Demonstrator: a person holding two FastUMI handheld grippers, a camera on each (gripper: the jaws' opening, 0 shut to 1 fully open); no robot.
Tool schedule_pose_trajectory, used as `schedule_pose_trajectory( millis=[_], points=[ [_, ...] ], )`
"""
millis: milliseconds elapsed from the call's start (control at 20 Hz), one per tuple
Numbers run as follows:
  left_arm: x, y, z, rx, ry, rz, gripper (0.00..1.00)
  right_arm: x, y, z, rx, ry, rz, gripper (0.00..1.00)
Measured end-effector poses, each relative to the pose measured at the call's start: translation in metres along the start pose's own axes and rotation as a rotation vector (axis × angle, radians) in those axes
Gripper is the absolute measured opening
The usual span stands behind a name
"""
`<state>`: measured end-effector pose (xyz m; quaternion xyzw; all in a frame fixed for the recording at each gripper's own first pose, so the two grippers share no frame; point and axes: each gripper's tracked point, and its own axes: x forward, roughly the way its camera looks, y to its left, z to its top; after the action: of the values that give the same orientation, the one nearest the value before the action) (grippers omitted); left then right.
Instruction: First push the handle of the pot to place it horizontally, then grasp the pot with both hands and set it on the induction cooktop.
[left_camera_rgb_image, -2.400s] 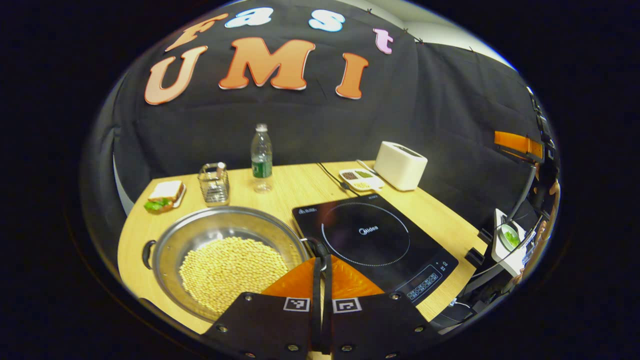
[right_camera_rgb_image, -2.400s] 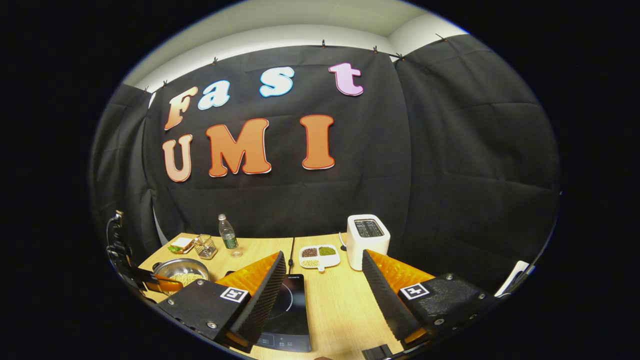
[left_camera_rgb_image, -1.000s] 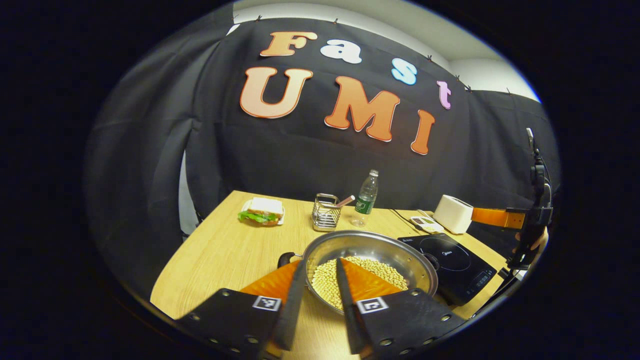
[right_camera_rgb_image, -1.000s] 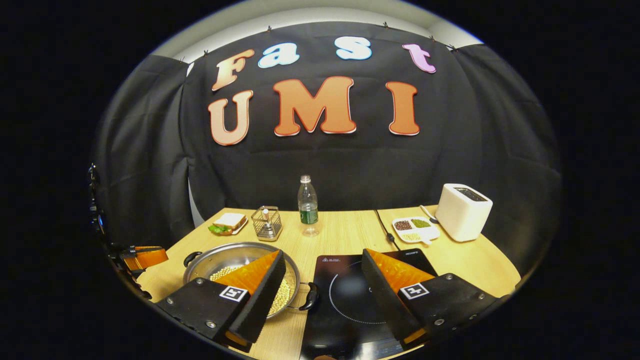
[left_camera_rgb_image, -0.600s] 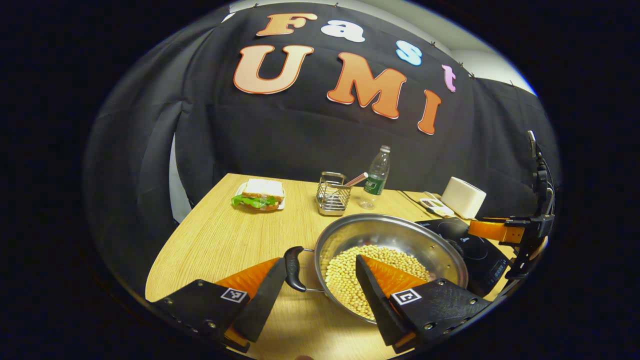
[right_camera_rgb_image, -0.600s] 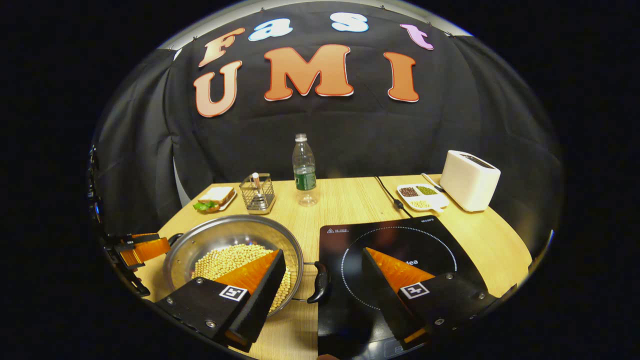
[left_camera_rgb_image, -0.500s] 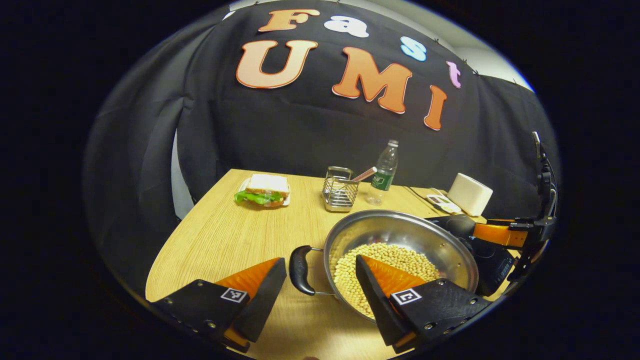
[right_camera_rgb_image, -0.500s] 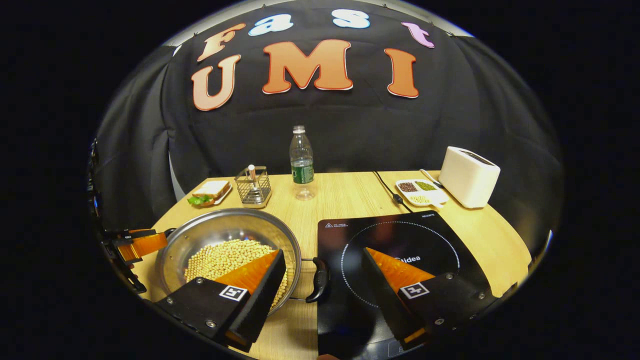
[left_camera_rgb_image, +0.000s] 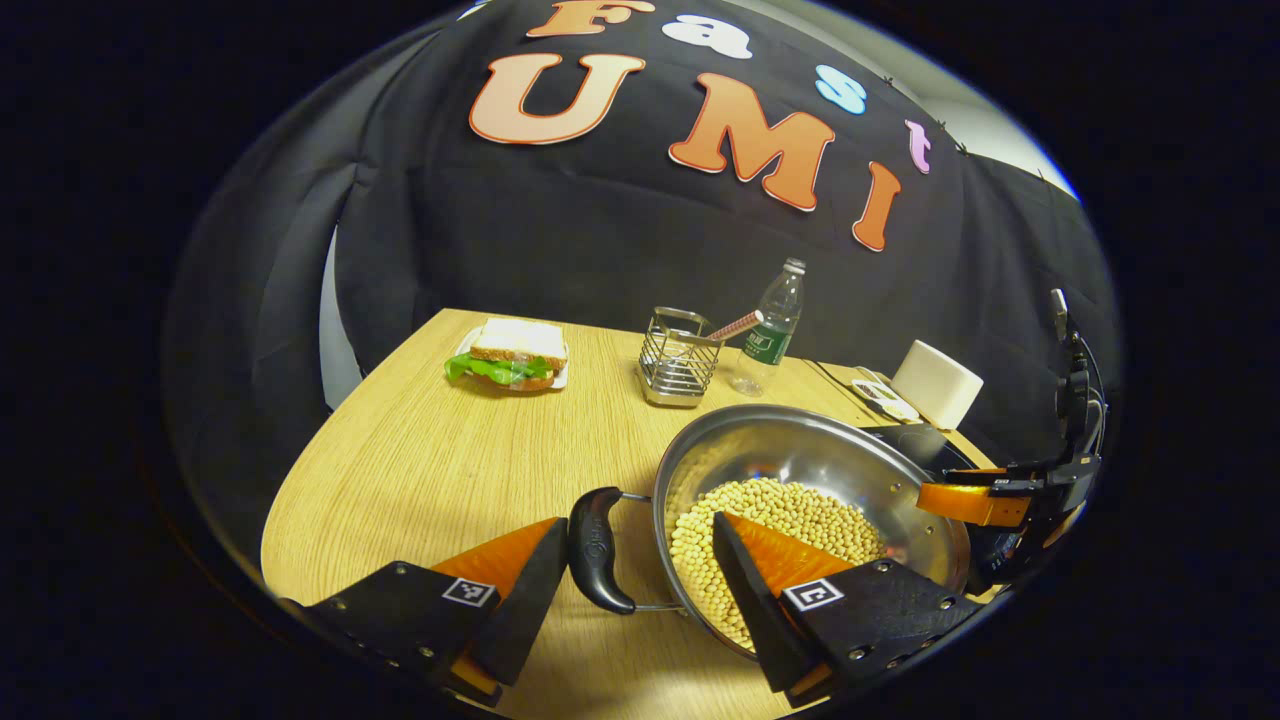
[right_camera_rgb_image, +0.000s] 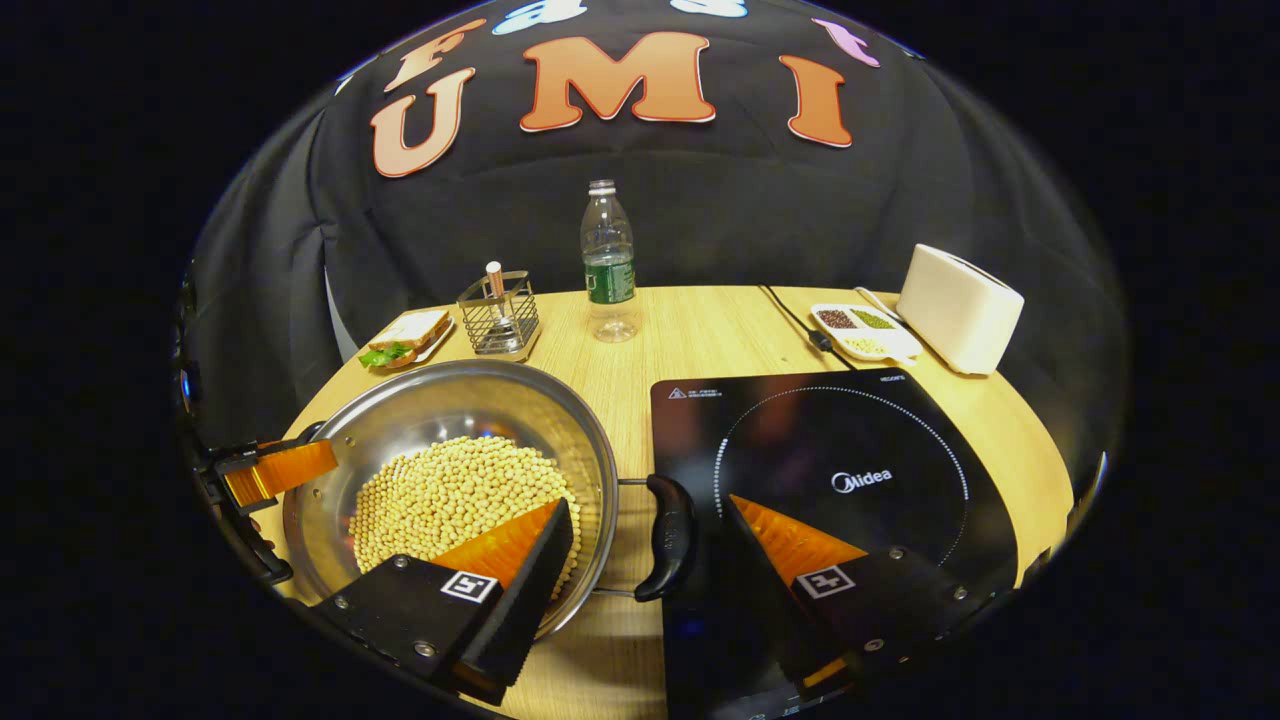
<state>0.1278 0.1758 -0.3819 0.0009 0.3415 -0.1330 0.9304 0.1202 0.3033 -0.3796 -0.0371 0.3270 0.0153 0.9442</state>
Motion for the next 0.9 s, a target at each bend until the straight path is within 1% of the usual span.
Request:
schedule_pose_trajectory(
  millis=[50, 100, 150, 200, 250, 300, 350, 400, 450, 500, 550, 650, 700, 900],
  points=[
    [0.003, 0.008, 0.0, 0.006, 0.001, 0.022, 0.85, 0.0, -0.001, -0.001, 0.004, 0.008, -0.005, 0.9],
    [0.005, 0.008, 0.0, -0.001, -0.002, 0.009, 0.73, 0.002, -0.002, -0.002, 0.008, 0.009, -0.011, 0.88],
    [0.003, 0.007, 0.002, -0.011, -0.001, 0.004, 0.64, 0.003, -0.003, -0.002, 0.01, 0.014, -0.017, 0.83],
    [0.001, 0.006, 0.0, -0.01, 0.012, 0.0, 0.63, 0.004, -0.005, -0.001, 0.01, 0.011, -0.024, 0.8],
    [0.002, 0.007, -0.003, -0.009, 0.021, 0.004, 0.63, 0.005, -0.002, -0.001, 0.011, 0.019, -0.015, 0.73],
    [0.003, 0.01, -0.001, -0.018, 0.012, 0.014, 0.6, 0.006, -0.001, -0.001, 0.015, 0.017, -0.018, 0.7],
    [0.004, 0.011, -0.001, -0.032, 0.006, 0.019, 0.54, 0.003, -0.003, -0.002, 0.02, 0.022, -0.02, 0.64],
    [0.002, 0.012, 0.001, -0.063, -0.011, 0.029, 0.51, 0.002, -0.003, 0.0, 0.04, 0.011, -0.019, 0.62],
    [0.004, 0.013, 0.003, -0.089, -0.019, 0.046, 0.47, 0.002, -0.003, 0.0, 0.07, 0.01, -0.014, 0.57],
    [0.003, 0.015, 0.003, -0.106, -0.022, 0.071, 0.45, 0.002, -0.003, 0.002, 0.095, 0.008, -0.006, 0.56],
    [0.001, 0.013, 0.001, -0.103, -0.011, 0.085, 0.42, 0.002, -0.004, 0.001, 0.108, 0.018, -0.001, 0.46],
    [-0.006, 0.009, 0.0, -0.094, 0.0, 0.112, 0.39, -0.001, -0.003, -0.001, 0.136, 0.043, 0.02, 0.41],
    [-0.012, 0.009, 0.006, -0.094, -0.007, 0.12, 0.4, -0.004, -0.003, -0.002, 0.146, 0.054, 0.034, 0.41],
    [-0.033, -0.005, 0.022, -0.082, -0.051, 0.151, 0.39, -0.021, -0.007, 0.015, 0.15, 0.024, 0.075, 0.4]
  ],
)
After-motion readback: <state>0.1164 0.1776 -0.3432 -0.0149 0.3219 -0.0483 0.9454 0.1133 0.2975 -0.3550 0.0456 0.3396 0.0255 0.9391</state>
